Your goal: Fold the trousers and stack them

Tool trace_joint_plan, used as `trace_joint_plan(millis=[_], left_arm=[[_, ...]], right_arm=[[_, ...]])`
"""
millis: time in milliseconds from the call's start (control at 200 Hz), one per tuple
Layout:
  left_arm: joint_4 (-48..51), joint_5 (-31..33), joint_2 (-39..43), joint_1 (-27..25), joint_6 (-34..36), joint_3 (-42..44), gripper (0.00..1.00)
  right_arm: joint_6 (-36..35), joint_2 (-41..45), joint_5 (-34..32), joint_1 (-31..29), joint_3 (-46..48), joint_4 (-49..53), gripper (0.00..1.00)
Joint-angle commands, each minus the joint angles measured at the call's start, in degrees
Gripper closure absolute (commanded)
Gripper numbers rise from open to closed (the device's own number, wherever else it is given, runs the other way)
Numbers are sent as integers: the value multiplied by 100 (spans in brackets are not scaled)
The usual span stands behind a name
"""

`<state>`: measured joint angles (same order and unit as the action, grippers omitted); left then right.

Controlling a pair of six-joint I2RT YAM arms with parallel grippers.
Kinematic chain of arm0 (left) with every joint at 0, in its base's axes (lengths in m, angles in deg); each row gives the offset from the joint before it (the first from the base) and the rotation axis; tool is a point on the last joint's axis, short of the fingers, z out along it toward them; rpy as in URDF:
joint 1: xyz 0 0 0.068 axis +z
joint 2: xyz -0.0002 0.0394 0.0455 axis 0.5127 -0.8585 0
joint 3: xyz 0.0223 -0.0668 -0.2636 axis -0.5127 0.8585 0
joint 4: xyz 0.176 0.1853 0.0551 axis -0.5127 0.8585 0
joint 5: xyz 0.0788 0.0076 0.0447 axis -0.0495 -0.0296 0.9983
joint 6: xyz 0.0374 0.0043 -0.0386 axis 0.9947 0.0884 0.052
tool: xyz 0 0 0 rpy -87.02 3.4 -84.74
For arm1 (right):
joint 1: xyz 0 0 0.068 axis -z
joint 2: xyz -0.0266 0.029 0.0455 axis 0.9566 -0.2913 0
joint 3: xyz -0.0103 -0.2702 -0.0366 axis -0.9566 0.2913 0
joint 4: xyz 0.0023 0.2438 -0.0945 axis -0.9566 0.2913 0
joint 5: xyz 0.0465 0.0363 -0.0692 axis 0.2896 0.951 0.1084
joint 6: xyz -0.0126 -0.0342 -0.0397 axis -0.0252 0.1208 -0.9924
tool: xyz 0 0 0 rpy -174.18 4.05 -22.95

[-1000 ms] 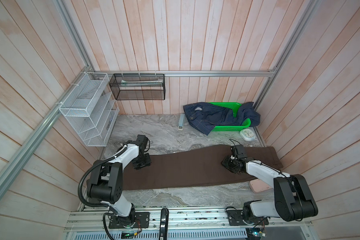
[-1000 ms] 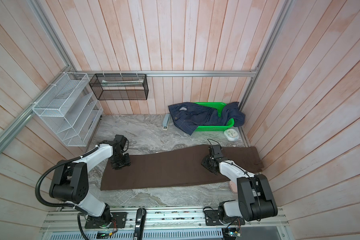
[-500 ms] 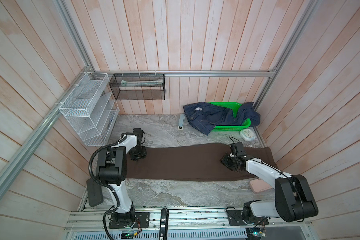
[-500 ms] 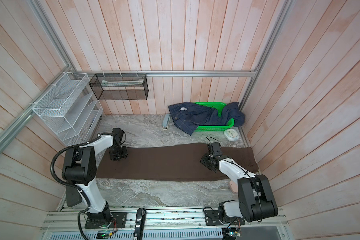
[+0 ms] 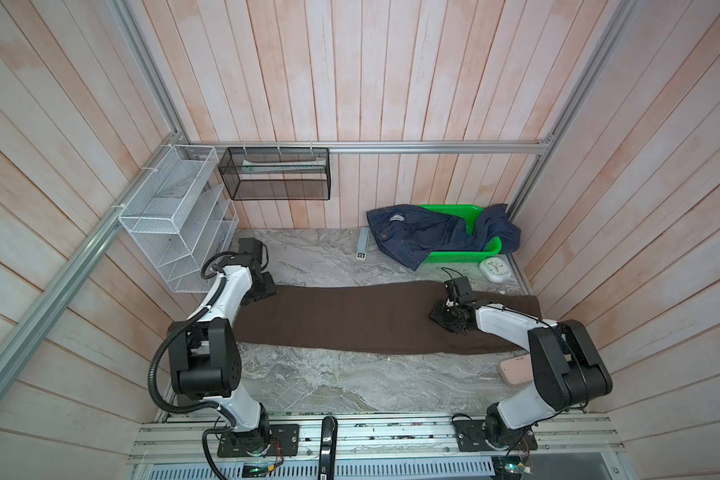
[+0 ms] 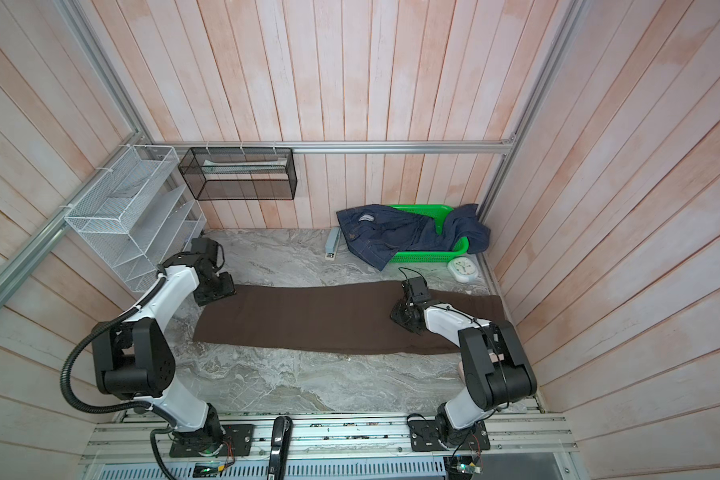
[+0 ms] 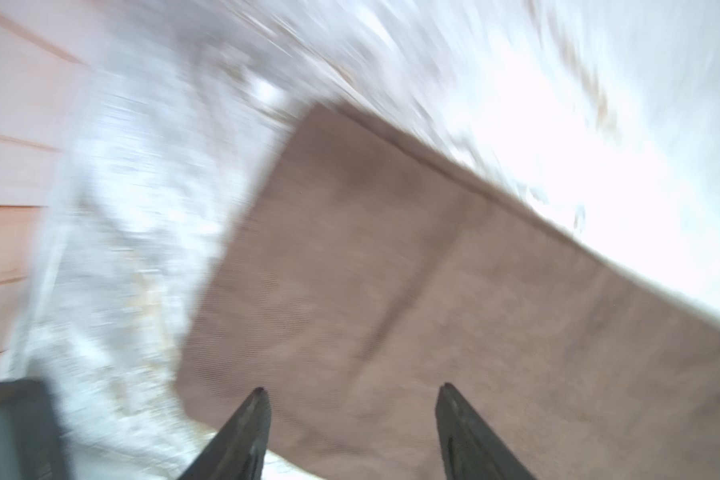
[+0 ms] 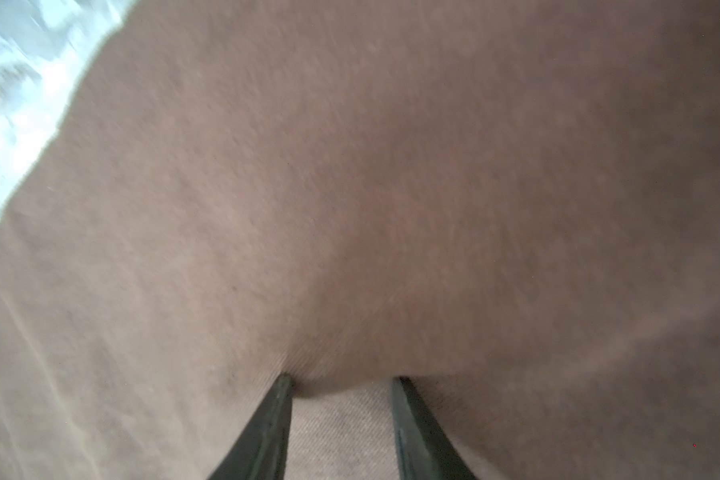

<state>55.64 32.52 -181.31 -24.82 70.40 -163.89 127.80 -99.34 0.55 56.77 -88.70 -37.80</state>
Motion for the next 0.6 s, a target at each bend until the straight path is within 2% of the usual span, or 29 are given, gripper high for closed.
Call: trace_joint_plan(millis=[0,185,395,595], left_arm=[[75,-29,-113,377,298,280,34],[-240,-344,-277,733,600,418,33],[-268,-268,-789,1030,794,234,33],[-274,-104,-1142,1029,925,126,33]], right_arm=[[-175,-598,-252,17,70,80,59],[-127,-735,-380,66,29,153,62],[-95,-534,-185,83,102,465,62],[-227,-230,-430,105,28,976,60]])
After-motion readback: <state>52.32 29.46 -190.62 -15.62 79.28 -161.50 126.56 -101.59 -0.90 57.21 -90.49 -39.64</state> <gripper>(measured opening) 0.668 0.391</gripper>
